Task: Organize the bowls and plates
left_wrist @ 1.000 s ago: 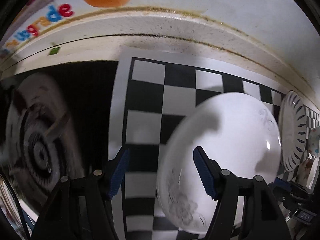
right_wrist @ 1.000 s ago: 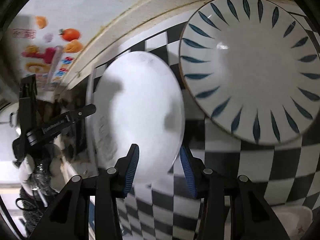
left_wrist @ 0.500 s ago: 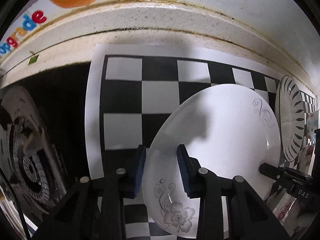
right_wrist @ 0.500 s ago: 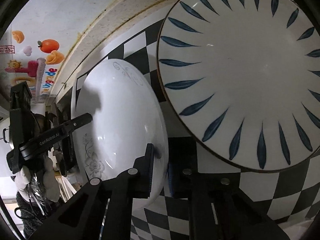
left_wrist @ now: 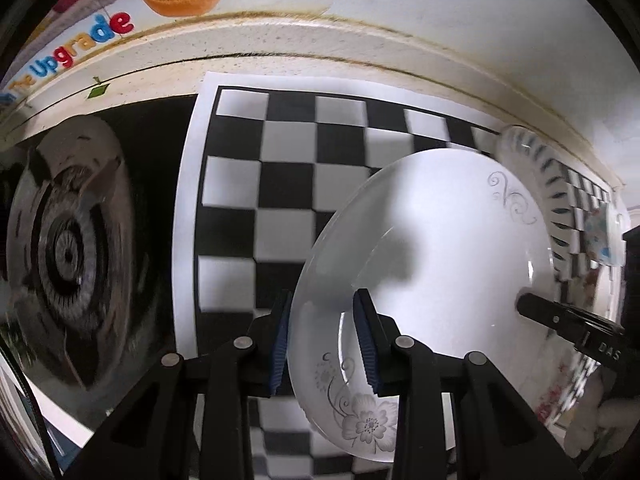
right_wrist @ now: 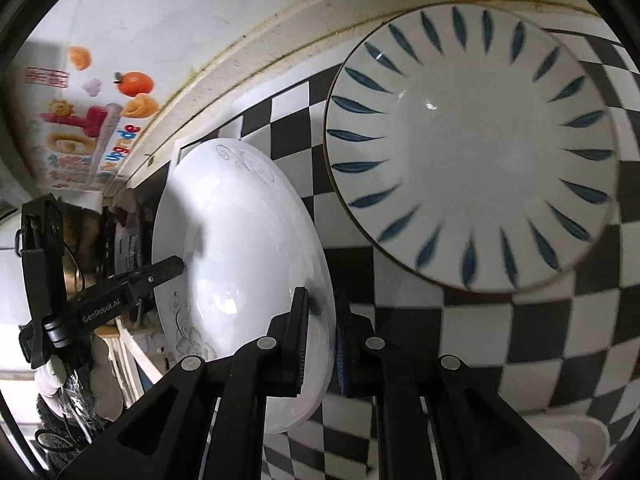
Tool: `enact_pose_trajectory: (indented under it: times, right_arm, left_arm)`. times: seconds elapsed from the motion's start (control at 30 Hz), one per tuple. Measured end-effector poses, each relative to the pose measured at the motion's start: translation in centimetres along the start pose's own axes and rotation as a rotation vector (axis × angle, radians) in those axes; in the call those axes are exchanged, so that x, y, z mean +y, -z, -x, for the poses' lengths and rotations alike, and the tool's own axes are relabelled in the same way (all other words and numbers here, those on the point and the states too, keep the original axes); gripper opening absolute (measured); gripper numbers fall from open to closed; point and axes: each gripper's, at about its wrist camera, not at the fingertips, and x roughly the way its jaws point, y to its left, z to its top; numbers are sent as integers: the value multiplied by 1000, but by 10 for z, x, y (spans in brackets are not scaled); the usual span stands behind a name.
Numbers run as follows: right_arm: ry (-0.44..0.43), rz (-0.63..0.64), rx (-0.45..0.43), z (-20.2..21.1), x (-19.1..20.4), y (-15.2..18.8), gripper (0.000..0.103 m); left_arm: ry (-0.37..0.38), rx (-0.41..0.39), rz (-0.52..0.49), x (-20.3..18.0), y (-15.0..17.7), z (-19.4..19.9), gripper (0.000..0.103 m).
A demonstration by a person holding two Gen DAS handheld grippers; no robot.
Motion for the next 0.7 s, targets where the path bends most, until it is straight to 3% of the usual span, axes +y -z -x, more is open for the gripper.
enact_pose_trajectory:
  times: [0.1,0.17,0.37,0.7]
  right_arm:
    - [-19,2,-4,21,-6,13,14]
    - [-23,8,-10,38,-13,24,14]
    - [-32,11,-40,105,-49,67,14]
    - [-2,-38,-72,178,-126,126,14]
  left_arm:
    - [20,-22,-1,-16,28,22,28]
    - [29,-28,-13,-21,22,33,28]
    - [68,-37,-66,-76,42,55,28]
    - [120,10,-104,-149,71,34,28]
